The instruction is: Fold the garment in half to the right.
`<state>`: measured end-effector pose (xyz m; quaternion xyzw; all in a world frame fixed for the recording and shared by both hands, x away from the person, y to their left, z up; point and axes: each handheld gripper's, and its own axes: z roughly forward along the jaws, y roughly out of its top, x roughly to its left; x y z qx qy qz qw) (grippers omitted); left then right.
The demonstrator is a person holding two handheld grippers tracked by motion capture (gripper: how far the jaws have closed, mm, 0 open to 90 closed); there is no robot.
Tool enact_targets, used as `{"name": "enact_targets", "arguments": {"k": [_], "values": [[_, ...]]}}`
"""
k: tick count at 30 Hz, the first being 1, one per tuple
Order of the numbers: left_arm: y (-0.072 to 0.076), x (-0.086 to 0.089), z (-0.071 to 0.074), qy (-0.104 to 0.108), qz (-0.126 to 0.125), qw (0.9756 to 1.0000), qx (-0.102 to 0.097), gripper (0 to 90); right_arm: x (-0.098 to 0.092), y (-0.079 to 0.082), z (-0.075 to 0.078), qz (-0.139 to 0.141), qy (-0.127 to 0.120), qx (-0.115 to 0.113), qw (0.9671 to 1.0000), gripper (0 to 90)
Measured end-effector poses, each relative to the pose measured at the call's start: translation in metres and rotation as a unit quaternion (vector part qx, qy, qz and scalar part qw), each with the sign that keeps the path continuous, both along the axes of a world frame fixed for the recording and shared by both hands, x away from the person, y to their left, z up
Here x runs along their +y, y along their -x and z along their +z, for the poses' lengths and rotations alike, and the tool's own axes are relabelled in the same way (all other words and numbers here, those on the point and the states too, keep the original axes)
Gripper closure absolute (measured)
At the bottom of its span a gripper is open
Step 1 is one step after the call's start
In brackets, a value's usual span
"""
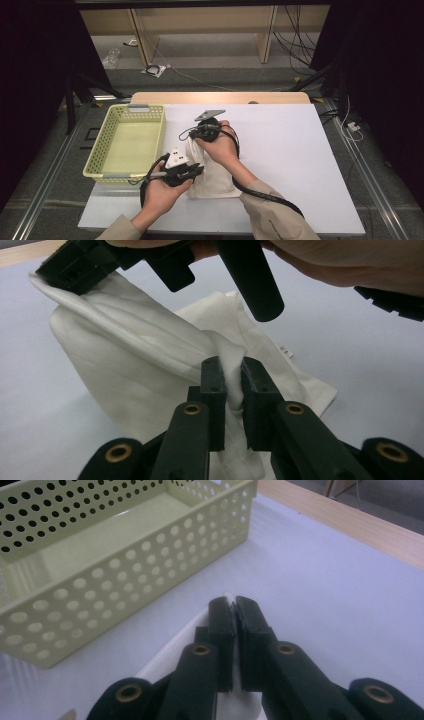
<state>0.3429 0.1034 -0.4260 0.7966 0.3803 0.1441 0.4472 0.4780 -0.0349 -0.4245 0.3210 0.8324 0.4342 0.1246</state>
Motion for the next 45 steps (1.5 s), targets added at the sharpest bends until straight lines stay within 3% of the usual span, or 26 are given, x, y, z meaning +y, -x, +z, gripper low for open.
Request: {"name": "enact_targets", "arguments": {"k": [13, 27, 45], "values": [[-0.002, -0.019, -0.001, -0.010, -0.021, 0.9997, -0.002, 81.0, -0.027, 0.004, -0.002, -0.022, -0.008, -0.001, 0.9997, 87.1], [-0.002, -0.029, -0.004, -0.014, -0.030, 0.9994, -0.001, 81.0, -0.043, 0.008, -0.005, -0.035, -0.014, -0.001, 0.9993, 87.1], [0.003, -0.037, -0.009, -0.013, -0.043, 0.9989, -0.015, 80.9, -0.065, 0.020, -0.013, -0.045, -0.040, -0.025, 0.9979, 87.1]]}}
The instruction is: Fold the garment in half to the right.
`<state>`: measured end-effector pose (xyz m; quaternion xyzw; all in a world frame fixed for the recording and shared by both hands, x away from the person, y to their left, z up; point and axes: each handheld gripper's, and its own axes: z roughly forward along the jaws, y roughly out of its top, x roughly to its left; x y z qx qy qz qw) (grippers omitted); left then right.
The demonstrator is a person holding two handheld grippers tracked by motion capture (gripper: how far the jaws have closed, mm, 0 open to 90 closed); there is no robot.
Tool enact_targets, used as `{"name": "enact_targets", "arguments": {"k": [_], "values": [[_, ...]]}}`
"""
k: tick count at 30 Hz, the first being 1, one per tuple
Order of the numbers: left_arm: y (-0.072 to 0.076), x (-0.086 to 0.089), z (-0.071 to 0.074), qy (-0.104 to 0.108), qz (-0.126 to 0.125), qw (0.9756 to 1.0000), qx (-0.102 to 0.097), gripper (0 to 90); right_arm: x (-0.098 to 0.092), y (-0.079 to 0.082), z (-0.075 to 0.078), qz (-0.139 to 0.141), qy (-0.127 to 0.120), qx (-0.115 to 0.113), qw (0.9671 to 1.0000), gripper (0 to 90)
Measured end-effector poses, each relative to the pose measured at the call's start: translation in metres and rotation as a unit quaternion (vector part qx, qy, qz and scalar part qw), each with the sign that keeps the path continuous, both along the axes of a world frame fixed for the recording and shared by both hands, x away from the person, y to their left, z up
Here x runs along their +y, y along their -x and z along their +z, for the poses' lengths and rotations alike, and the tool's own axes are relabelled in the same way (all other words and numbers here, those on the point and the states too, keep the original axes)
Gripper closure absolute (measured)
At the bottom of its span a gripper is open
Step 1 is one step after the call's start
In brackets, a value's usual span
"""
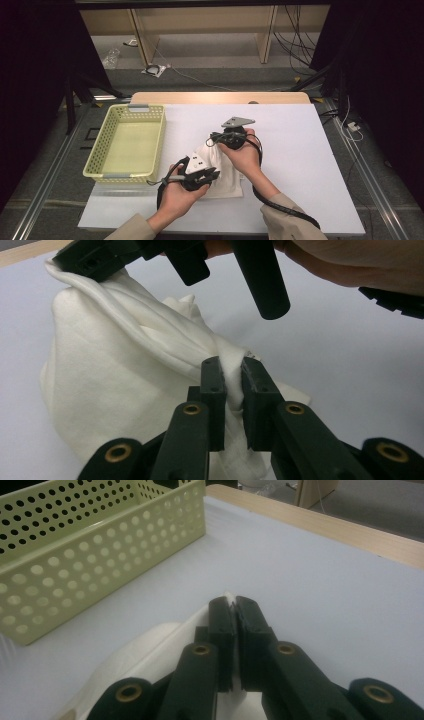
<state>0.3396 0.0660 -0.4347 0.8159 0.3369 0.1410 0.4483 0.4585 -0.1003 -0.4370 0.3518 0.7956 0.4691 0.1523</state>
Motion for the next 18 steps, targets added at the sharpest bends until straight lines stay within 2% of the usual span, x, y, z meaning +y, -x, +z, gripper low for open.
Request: {"name": "enact_targets", "arguments": {"k": [18], "values": [[-0.0036, -0.0075, 0.0020, 0.003, -0.003, 1.0000, -0.002, 80.8, -0.0051, -0.0015, -0.0014, -0.009, 0.004, -0.004, 0.9999, 87.1]]}}
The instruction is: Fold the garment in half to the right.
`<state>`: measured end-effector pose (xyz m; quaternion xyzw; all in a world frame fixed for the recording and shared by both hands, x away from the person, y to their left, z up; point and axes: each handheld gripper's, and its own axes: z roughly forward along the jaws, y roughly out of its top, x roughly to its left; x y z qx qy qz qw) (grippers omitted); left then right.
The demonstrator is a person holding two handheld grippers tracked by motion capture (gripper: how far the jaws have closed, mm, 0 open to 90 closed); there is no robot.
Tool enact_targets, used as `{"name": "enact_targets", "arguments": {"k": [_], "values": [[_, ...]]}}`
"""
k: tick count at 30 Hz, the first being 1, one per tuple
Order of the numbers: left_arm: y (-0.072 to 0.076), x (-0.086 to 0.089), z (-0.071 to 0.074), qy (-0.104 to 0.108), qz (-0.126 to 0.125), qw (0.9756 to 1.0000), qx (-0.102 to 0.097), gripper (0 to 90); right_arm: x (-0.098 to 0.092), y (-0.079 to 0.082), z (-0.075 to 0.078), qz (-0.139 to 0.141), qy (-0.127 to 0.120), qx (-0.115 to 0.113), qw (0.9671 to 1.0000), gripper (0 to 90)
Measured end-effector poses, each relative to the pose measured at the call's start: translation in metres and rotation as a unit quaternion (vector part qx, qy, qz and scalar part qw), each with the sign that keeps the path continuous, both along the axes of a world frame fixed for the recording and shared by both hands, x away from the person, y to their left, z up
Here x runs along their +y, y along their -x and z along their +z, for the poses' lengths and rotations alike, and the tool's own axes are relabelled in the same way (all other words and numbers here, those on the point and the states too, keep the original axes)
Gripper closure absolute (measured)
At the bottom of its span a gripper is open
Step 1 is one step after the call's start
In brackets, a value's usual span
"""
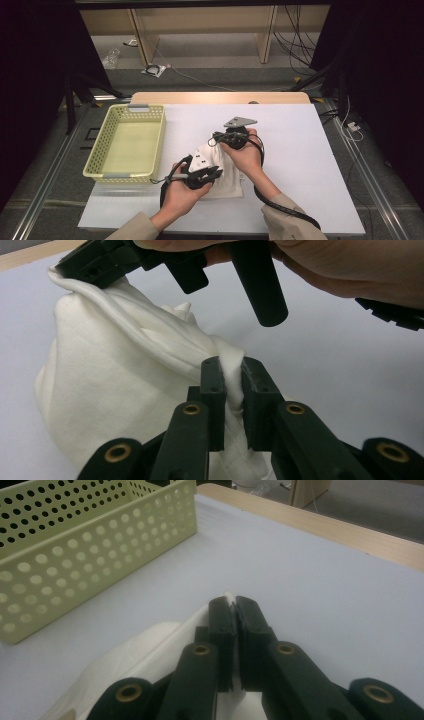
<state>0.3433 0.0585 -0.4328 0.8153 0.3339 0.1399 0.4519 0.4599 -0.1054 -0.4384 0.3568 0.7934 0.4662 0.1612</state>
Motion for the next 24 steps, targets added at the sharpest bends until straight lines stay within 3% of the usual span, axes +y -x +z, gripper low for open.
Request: {"name": "enact_targets", "arguments": {"k": [24], "values": [[-0.0019, -0.0042, 0.0005, 0.003, -0.002, 1.0000, -0.002, 80.8, -0.0060, -0.0015, 0.0014, -0.006, -0.002, 0.006, 1.0000, 87.1]]}}
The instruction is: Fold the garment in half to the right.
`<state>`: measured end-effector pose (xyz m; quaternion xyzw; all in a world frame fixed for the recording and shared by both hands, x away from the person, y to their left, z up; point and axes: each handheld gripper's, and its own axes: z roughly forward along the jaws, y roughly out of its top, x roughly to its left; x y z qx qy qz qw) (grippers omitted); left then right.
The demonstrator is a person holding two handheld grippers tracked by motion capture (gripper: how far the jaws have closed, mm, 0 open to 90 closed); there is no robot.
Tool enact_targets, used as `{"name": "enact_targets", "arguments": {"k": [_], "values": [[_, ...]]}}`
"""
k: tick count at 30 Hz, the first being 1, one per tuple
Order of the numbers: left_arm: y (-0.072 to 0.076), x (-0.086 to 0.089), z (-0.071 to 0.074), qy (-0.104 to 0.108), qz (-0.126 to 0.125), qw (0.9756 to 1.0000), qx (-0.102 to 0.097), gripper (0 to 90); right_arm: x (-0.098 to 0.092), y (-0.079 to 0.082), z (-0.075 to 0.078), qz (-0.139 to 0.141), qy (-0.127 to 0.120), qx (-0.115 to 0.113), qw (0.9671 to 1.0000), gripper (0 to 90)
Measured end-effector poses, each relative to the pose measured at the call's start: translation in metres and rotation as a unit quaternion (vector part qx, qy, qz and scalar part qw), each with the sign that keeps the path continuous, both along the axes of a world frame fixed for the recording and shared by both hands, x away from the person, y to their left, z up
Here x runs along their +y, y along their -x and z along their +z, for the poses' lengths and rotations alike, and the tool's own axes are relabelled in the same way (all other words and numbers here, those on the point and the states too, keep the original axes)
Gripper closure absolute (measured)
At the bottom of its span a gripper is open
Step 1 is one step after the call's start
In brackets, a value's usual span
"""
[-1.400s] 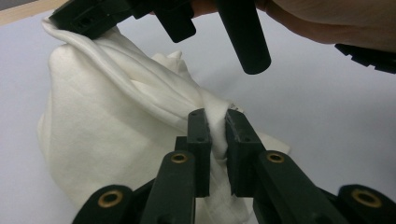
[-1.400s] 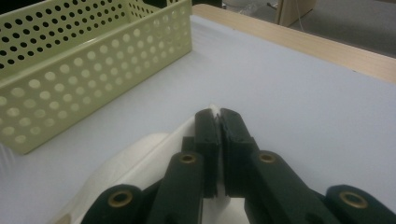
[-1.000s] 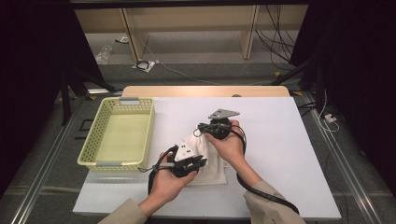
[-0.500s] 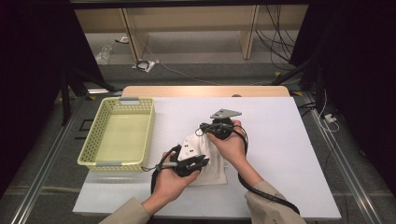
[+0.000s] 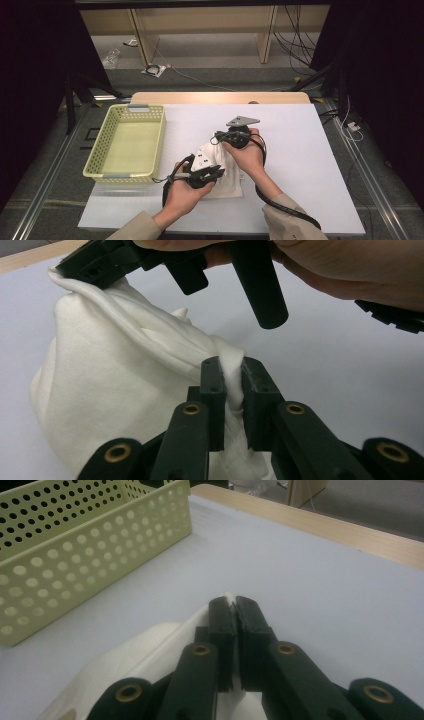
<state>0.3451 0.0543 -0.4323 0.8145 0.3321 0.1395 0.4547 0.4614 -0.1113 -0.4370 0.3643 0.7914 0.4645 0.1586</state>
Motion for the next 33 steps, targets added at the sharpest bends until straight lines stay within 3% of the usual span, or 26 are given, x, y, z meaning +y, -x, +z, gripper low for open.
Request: {"name": "enact_targets", "arguments": {"k": [33], "values": [[-0.0034, -0.0070, -0.0047, -0.004, -0.003, 1.0000, 0.005, 80.6, -0.0099, -0.0019, -0.0029, -0.015, 0.010, 0.013, 0.9997, 87.0]]}}
